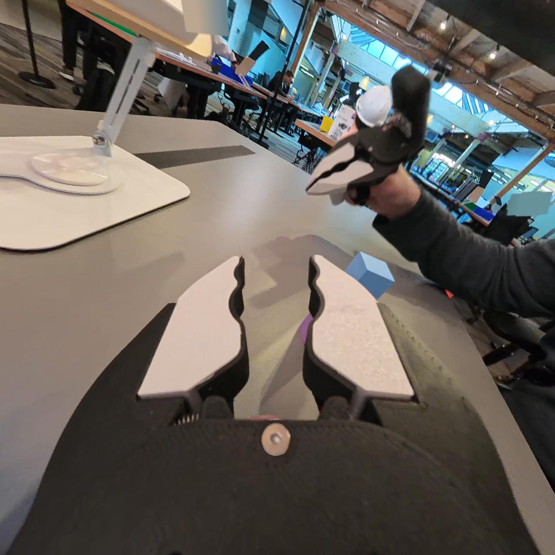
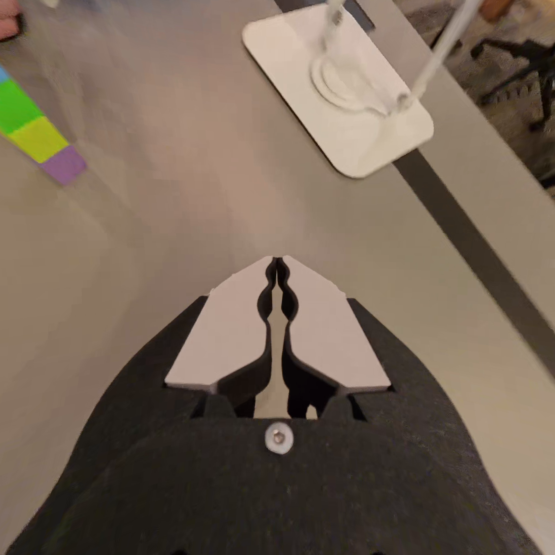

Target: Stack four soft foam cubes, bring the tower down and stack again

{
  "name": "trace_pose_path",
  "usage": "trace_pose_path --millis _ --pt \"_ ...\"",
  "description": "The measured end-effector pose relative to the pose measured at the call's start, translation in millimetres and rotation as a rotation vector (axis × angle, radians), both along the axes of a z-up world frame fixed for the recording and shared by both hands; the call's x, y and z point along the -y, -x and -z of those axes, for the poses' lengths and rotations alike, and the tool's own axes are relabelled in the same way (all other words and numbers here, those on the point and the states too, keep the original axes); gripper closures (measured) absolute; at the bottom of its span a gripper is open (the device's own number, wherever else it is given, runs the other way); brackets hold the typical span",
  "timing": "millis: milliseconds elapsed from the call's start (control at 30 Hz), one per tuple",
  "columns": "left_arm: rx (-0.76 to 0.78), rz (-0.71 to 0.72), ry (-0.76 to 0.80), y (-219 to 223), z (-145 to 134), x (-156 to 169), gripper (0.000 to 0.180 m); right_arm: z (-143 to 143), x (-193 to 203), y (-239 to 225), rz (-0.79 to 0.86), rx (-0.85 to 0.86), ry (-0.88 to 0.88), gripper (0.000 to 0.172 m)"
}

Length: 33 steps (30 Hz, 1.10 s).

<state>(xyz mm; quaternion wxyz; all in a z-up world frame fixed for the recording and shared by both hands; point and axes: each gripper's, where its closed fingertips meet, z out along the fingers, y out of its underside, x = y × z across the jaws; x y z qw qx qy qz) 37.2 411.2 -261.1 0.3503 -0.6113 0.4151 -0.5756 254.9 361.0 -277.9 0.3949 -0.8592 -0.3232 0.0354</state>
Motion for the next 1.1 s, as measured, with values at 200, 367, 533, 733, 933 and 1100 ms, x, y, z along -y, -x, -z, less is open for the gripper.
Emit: trace_pose_path --millis 200,367,533,733,933,1100 --pt "0.070 -0.064 0.014 10.2 -8.9 -11.9 0.176 30.8 3.9 -37.6 0.092 -0.034 -0.163 0.171" --pt "0.001 -0.176 -0.043 12.0 -2.0 -25.1 0.180 36.5 1.1 -52.3 0.114 0.014 -0.167 0.171" --pt "-0.153 -0.357 -0.163 11.8 10.3 -35.5 0.180 42.8 1.6 -49.2 0.106 0.047 -0.174 0.171" --pt "-0.199 -0.565 -0.194 41.2 10.7 -35.2 0.180 43.7 1.7 -67.9 0.135 0.123 -0.188 0.172" --pt "-0.326 -0.716 -0.271 75.3 17.7 -32.4 0.180 48.6 2.8 -102.4 0.248 0.002 -0.144 0.172" --pt "-0.468 -0.773 -0.380 79.6 26.4 -34.6 0.180 50.2 3.1 -95.9 0.228 -0.003 -0.133 0.172"
